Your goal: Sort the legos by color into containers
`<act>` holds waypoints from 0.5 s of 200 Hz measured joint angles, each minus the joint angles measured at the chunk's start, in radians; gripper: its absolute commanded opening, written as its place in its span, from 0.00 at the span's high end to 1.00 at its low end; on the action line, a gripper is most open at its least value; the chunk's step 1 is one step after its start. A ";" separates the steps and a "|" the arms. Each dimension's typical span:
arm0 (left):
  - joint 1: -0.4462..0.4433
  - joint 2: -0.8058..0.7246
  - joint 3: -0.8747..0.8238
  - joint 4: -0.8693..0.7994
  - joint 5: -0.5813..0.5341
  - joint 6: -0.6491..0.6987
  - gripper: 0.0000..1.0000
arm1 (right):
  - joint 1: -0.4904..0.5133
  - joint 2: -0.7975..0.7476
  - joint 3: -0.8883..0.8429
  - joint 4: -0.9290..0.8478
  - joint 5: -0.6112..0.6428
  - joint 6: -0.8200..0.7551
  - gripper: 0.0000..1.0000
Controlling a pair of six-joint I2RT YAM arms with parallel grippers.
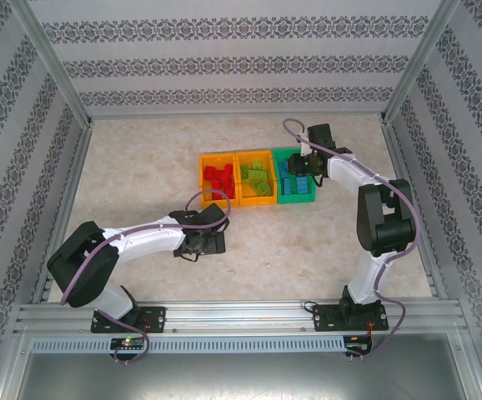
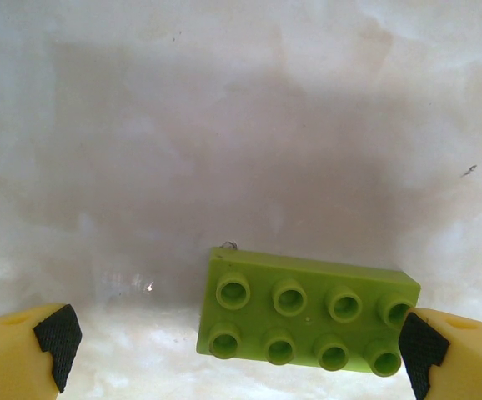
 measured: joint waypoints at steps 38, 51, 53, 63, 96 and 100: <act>0.000 0.000 0.000 0.000 0.000 -0.002 0.00 | 0.000 0.000 0.001 -0.003 0.000 0.000 0.69; 0.000 0.000 0.000 0.000 -0.001 -0.005 0.00 | 0.000 0.000 0.001 -0.004 -0.001 0.000 0.65; 0.000 0.000 0.000 0.000 -0.001 -0.005 0.01 | 0.000 0.000 0.001 -0.004 -0.003 -0.001 0.63; 0.000 0.000 0.000 0.000 -0.001 -0.007 0.00 | 0.000 0.000 0.001 -0.007 -0.007 0.003 0.55; 0.000 0.000 0.000 0.001 -0.001 -0.012 0.00 | 0.000 0.000 0.001 -0.019 -0.014 -0.002 0.38; 0.000 0.000 0.000 0.002 -0.001 -0.012 0.00 | 0.000 0.000 0.001 -0.019 -0.015 -0.004 0.37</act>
